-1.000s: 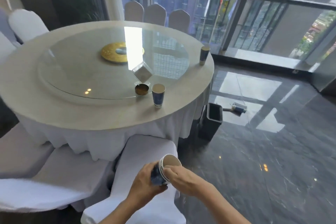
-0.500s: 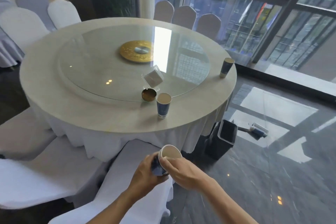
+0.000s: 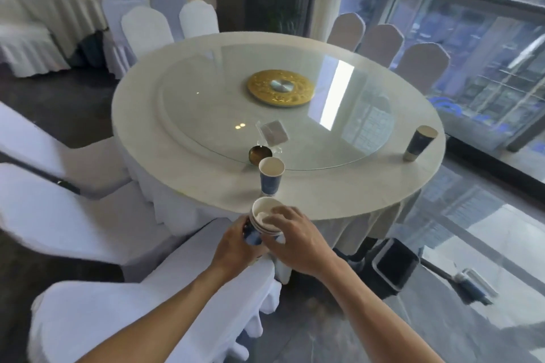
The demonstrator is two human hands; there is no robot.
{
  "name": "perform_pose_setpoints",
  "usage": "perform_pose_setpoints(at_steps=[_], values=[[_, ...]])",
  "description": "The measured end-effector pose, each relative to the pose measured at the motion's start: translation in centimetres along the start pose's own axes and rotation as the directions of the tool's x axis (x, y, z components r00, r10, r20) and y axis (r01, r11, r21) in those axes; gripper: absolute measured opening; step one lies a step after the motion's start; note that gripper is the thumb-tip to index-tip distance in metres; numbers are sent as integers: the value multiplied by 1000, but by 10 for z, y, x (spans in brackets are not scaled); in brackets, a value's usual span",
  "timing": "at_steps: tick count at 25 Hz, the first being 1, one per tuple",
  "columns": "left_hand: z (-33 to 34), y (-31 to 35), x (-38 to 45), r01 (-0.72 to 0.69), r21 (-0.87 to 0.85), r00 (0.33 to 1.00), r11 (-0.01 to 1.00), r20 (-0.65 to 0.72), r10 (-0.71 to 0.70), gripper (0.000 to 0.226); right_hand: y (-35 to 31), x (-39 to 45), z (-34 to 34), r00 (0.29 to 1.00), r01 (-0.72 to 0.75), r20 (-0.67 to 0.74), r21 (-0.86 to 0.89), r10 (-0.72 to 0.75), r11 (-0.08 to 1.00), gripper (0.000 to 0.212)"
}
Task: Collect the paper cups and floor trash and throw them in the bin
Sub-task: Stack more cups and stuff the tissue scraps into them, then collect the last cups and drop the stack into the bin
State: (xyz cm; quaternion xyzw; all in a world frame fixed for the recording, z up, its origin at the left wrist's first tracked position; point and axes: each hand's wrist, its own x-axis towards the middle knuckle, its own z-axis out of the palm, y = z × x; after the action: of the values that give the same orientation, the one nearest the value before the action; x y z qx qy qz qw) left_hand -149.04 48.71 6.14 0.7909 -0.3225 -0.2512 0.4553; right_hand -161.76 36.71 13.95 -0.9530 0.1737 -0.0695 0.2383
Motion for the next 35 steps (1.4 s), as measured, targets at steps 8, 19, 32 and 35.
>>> perform_pose_setpoints(at_steps=[8,19,32,35], values=[[-9,33,54,62,-74,980,995,-185,-75,67,30,71,-20,996,69,-58,98,-63,993,34],[-36,31,188,95,-244,934,965,-313,-171,66,71,222,-35,992,60,-114,57,-53,997,61],[-56,7,237,144,-273,879,951,-406,-250,67,151,258,53,906,-266,315,-89,281,960,114],[-57,12,245,142,-295,878,945,-403,-258,64,163,251,62,929,-309,225,39,293,950,87]])
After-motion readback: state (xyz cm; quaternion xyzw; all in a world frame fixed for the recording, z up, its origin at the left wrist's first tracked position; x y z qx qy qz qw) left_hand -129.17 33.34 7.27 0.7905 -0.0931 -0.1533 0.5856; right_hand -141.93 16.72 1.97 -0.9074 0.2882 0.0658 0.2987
